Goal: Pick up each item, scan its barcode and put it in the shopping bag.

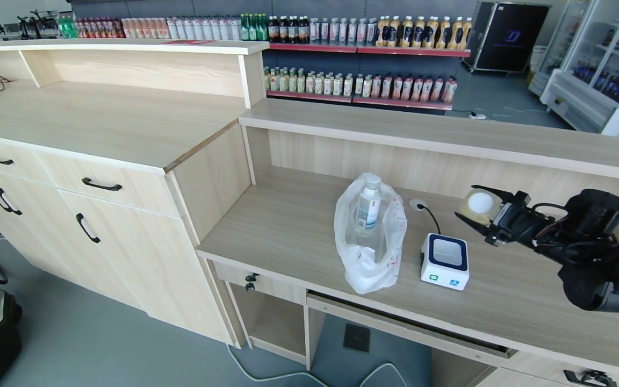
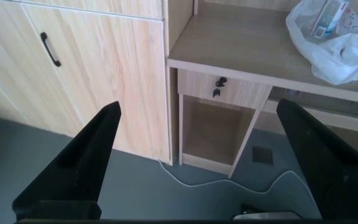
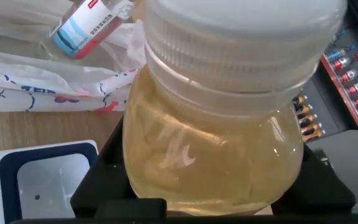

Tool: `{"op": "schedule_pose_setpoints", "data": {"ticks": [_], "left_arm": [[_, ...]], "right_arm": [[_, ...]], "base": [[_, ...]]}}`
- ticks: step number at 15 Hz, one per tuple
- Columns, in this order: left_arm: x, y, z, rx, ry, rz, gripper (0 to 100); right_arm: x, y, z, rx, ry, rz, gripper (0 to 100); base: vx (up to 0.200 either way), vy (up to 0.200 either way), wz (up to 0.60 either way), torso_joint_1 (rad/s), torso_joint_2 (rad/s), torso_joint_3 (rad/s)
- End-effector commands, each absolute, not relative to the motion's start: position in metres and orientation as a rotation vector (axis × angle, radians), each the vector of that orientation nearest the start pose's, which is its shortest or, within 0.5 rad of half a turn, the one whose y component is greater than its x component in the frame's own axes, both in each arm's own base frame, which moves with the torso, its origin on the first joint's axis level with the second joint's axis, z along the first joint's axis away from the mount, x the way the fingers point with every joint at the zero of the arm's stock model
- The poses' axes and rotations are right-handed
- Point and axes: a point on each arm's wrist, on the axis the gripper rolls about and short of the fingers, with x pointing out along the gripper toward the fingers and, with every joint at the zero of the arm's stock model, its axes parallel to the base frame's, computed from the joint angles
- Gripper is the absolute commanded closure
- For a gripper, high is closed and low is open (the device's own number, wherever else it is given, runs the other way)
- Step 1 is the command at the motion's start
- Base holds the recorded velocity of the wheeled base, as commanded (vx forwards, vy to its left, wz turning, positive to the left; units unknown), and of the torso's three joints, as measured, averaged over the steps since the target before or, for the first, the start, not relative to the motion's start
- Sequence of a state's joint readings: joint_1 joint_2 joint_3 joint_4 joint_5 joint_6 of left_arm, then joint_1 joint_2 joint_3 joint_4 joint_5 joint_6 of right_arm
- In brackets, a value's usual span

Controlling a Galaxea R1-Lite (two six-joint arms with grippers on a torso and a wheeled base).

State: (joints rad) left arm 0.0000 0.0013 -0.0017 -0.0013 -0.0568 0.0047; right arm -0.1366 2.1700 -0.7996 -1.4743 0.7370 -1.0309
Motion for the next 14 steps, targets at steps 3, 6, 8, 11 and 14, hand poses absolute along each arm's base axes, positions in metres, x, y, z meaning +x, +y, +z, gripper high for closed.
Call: {"op": "schedule_pose_setpoints", "data": {"ticks": [3,6,8,11,14], "left_arm": [[-0.023,-0.001,0.076,0.005,-0.002,-0.057,0],[-0.023,-0.001,0.076,0.005,-0.002,-0.057,0],[-0.023,-0.001,0.076,0.005,-0.002,-0.057,0],[-0.023,-0.001,0.076,0.005,-0.002,-0.057,0],[-0.023,-0.001,0.076,0.005,-0.002,-0.057,0]], "right_arm": [[0.378,-0.036,0.084,-1.040,-0.418,0.543,100],[0.381,-0.036,0.073,-1.047,-0.406,0.557,100],[0.383,-0.036,0.067,-1.054,-0.403,0.560,100],[0.385,-0.036,0.065,-1.064,-0.423,0.551,100],[0.386,-0.036,0.061,-1.061,-0.418,0.556,100]], "base": [[0.000,0.000,0.00,0.000,0.00,0.000],[0.000,0.000,0.00,0.000,0.00,0.000],[0.000,0.000,0.00,0.000,0.00,0.000],[0.000,0.000,0.00,0.000,0.00,0.000],[0.000,0.000,0.00,0.000,0.00,0.000]]}}
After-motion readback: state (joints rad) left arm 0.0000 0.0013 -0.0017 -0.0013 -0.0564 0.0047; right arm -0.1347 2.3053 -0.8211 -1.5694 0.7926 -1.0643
